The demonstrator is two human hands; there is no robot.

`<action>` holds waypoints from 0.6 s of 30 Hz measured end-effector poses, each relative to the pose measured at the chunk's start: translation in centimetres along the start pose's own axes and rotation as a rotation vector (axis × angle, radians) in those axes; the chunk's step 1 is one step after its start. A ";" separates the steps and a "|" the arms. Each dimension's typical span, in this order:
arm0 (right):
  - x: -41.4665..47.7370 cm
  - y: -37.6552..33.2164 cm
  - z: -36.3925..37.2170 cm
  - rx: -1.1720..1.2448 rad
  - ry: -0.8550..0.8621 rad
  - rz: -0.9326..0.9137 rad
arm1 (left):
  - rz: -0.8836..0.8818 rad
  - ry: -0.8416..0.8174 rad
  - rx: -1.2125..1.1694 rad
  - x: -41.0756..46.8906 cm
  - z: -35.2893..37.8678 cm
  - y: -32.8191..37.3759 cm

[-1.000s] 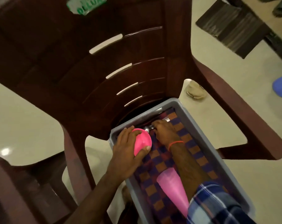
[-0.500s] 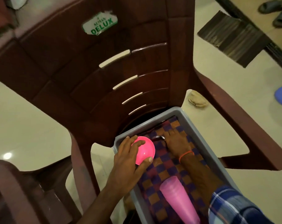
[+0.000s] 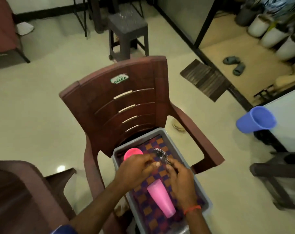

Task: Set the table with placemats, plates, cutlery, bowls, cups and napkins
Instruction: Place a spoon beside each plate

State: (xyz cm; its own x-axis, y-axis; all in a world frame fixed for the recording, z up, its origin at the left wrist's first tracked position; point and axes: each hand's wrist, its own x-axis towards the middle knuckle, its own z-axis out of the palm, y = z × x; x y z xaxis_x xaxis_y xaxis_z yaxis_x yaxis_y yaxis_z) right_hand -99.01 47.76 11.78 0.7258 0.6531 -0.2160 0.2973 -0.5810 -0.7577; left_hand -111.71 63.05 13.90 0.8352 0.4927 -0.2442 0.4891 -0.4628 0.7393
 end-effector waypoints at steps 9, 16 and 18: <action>-10.3 -9.8 -6.4 0.114 0.224 -0.132 | 0.018 0.008 -0.737 -6.2 -1.9 9.3; -16.8 -10.3 -7.9 0.135 0.352 -0.075 | 0.111 -0.154 -0.795 -9.1 -1.3 12.1; -18.9 -10.1 -8.5 0.112 0.376 -0.052 | 0.128 -0.257 -0.809 -10.0 -0.8 13.3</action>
State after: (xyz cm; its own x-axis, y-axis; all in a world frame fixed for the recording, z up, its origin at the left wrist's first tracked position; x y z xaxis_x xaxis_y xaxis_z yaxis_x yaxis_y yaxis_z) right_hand -110.47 37.21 28.76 0.8943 0.4447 0.0496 0.2853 -0.4813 -0.8288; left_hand -113.79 52.56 26.66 0.9506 0.2454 -0.1903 0.1387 0.2127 0.9672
